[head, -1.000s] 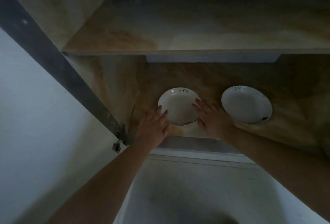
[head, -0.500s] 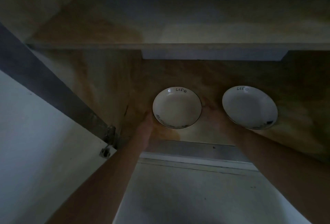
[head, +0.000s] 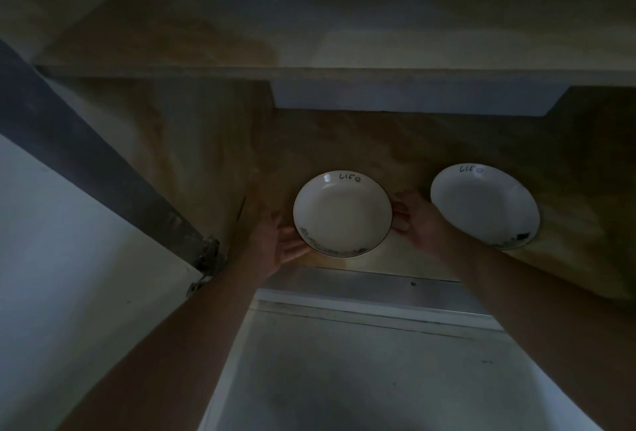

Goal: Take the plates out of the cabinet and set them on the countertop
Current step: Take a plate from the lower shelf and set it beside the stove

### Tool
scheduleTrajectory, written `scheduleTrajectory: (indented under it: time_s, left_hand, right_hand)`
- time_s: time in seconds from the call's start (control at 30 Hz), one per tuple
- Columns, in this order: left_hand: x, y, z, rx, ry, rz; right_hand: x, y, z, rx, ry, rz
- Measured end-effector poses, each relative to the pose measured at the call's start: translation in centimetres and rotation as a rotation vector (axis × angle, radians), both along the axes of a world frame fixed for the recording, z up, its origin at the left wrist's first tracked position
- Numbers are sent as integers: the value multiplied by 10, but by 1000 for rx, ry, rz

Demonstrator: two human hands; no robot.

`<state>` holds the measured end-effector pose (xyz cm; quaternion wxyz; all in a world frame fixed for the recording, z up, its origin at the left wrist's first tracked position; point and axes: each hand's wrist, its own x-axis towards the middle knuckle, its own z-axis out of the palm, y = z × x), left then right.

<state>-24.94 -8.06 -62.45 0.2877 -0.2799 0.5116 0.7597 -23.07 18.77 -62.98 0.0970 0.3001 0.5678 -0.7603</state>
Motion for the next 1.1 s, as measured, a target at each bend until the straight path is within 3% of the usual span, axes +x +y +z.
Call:
scheduleTrajectory:
  time_s: [0.43,0.77,1.1]
  left_hand:
    - [14,-11,-7,-66,62,-55]
    - [29,-19,4,-142,130,-17]
    - [86,-26,46,-198,175,-55]
  right_hand:
    - [15,-2,-6,-27,-110,96]
    - [35,-5,8,146,-21,204]
    - [88,-16,56,267,-11,149]
